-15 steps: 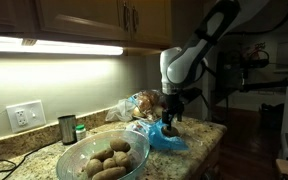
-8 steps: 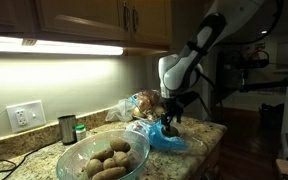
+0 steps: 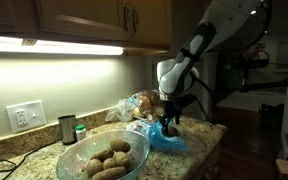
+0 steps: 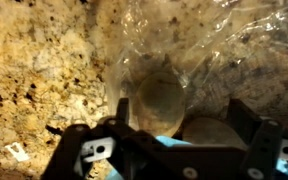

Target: Remove the potatoes from the plastic bag and place them in the glass bowl on the left

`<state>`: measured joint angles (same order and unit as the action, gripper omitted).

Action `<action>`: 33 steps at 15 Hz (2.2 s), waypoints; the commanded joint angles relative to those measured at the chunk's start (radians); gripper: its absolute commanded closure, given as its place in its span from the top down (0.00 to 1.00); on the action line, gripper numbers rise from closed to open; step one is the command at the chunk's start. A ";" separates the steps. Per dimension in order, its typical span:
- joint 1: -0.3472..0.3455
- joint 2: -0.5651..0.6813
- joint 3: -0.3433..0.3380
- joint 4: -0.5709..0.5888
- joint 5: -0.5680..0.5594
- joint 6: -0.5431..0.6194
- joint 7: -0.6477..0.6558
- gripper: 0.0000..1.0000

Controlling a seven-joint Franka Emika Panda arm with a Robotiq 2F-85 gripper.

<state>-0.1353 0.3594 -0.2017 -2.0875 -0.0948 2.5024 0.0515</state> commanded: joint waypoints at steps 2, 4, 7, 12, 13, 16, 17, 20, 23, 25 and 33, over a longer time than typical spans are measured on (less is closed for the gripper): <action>-0.016 0.046 0.028 0.034 0.049 -0.004 -0.006 1.00; -0.017 0.054 0.036 0.038 0.058 0.003 -0.016 1.00; -0.016 0.054 0.027 0.040 0.042 0.010 -0.021 1.00; -0.034 0.057 0.003 0.033 0.034 0.011 -0.019 1.00; -0.042 0.058 0.002 0.033 0.037 0.010 -0.023 1.00; -0.061 0.063 -0.006 0.038 0.039 0.012 -0.027 1.00; -0.066 0.063 -0.006 0.040 0.041 0.011 -0.028 1.00; -0.077 0.066 0.003 0.041 0.053 0.012 -0.034 1.00; -0.073 0.068 0.014 0.046 0.056 0.011 -0.041 1.00; -0.073 0.069 0.026 0.051 0.060 0.014 -0.054 1.00; -0.075 0.081 0.046 0.087 0.062 0.012 -0.080 1.00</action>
<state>-0.1961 0.4287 -0.1602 -2.0143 -0.0514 2.5027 0.0016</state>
